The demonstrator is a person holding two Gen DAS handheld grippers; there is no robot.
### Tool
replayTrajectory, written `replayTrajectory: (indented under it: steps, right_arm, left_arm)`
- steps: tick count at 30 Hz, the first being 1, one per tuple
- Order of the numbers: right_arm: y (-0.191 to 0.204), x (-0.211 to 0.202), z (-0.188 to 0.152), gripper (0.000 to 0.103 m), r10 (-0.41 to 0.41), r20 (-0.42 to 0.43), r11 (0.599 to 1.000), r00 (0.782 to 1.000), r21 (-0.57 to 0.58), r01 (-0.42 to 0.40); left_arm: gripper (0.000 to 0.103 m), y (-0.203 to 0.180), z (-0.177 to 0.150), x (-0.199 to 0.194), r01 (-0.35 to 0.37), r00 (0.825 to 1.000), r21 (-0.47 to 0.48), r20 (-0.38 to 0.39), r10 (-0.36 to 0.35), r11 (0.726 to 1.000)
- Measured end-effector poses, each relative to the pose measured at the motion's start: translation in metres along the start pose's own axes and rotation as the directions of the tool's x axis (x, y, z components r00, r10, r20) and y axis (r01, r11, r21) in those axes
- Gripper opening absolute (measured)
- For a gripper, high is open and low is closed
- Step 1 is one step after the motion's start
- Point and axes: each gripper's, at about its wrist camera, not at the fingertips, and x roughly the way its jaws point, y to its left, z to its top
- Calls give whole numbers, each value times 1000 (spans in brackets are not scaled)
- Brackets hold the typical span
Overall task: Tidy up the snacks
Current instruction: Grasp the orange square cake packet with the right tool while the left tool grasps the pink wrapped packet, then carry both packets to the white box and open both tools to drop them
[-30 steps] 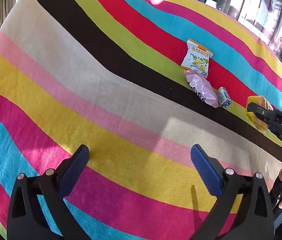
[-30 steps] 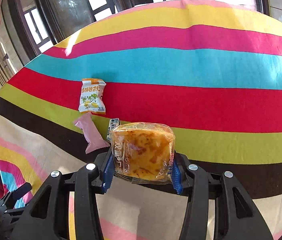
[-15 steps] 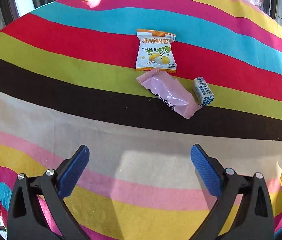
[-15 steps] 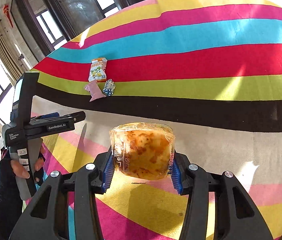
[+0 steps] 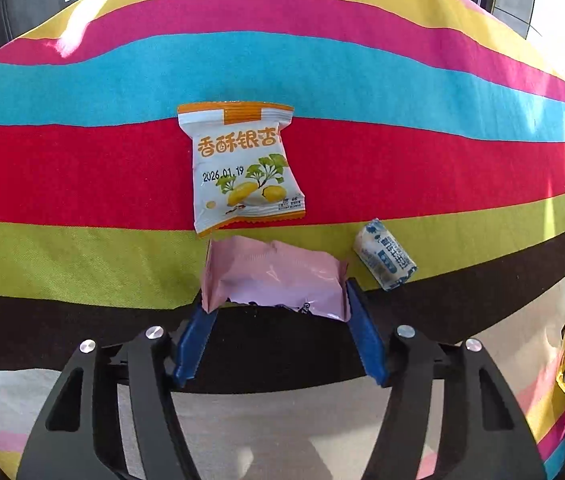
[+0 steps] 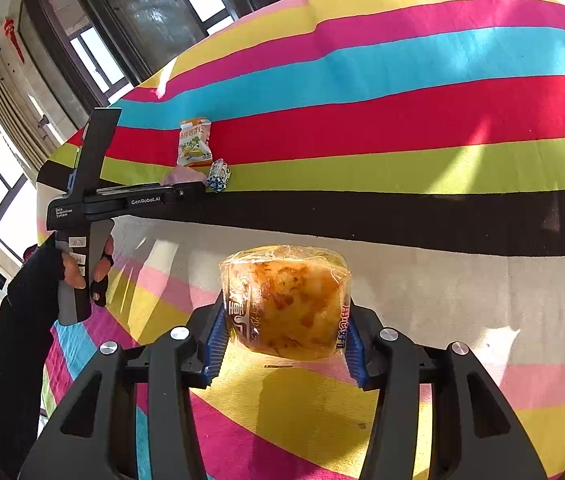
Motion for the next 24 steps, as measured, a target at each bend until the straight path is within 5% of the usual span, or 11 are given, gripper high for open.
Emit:
replayTrajectory:
  steps: [6,16,24]
  right_arm:
    - [0,0,0,49,1,-2,1000,1000,-1,-1]
    - [-1,1,1,49,17,-6,1000,1000,4,-17]
    - [0,5,2,48,37,-32,999,999,-2,-37]
  left_arm:
    - [58,-15,-58,-41,20,995,-35,98,-17,999]
    - [60,-31,-150,-145,96,961,-115,268,-62,989]
    - [60,-36,-215,-201,45,951,-141,310,1,989]
